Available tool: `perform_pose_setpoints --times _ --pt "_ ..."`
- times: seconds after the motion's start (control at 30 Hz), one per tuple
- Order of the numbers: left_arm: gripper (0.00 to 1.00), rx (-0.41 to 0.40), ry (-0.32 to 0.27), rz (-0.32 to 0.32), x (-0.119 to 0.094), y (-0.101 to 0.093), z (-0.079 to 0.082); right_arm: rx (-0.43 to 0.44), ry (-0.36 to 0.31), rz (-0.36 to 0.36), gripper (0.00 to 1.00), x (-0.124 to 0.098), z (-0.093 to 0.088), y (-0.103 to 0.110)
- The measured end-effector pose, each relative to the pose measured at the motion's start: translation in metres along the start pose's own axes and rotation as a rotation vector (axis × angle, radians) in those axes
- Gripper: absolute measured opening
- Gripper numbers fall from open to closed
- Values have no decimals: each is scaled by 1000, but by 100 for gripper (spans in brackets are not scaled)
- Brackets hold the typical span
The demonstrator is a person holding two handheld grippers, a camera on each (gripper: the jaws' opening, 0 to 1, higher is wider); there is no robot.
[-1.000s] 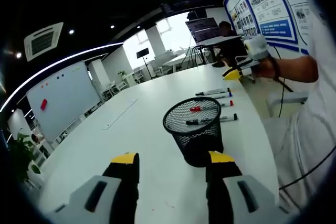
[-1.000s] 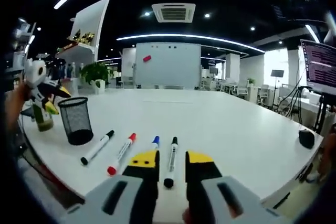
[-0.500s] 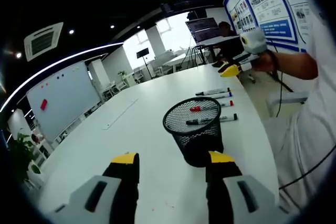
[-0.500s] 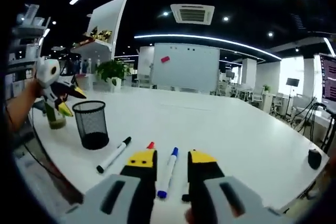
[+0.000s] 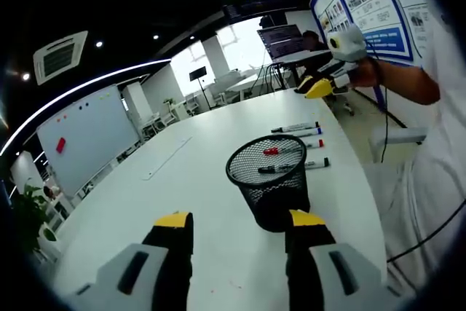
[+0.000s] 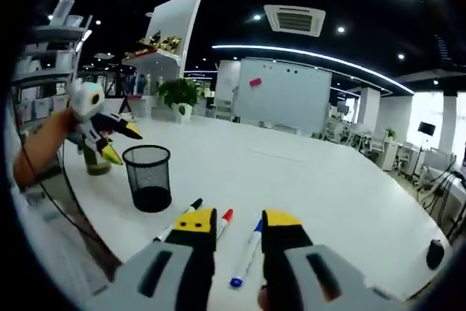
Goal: Pick up the whiteboard markers from the pen holder and place them facing the whiteboard neatly
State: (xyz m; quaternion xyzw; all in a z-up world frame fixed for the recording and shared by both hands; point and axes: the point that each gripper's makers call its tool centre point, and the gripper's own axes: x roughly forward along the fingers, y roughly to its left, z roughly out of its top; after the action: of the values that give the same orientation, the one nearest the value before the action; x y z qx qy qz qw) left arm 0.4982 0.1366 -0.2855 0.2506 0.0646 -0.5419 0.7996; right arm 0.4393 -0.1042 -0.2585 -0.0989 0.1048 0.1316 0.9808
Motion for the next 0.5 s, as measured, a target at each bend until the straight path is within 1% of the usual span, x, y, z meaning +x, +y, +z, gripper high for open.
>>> perform_pose_setpoints --times 0.03,0.1,0.17,0.23,0.37,0.5 --pt "52 0 0 0 0 0 0 -10 4 7 25 1 1 0" --pt "52 0 0 0 0 0 0 -21 -16 9 24 3 8 0" --pt "52 0 0 -1 0 0 0 -29 -4 38 24 5 9 5" --pt "52 0 0 -1 0 0 0 -64 5 41 24 8 11 6" --pt "52 0 0 0 -1 0 1 -66 7 59 25 10 17 7" --pt "52 0 0 0 -1 -1 1 -95 9 83 25 10 24 13"
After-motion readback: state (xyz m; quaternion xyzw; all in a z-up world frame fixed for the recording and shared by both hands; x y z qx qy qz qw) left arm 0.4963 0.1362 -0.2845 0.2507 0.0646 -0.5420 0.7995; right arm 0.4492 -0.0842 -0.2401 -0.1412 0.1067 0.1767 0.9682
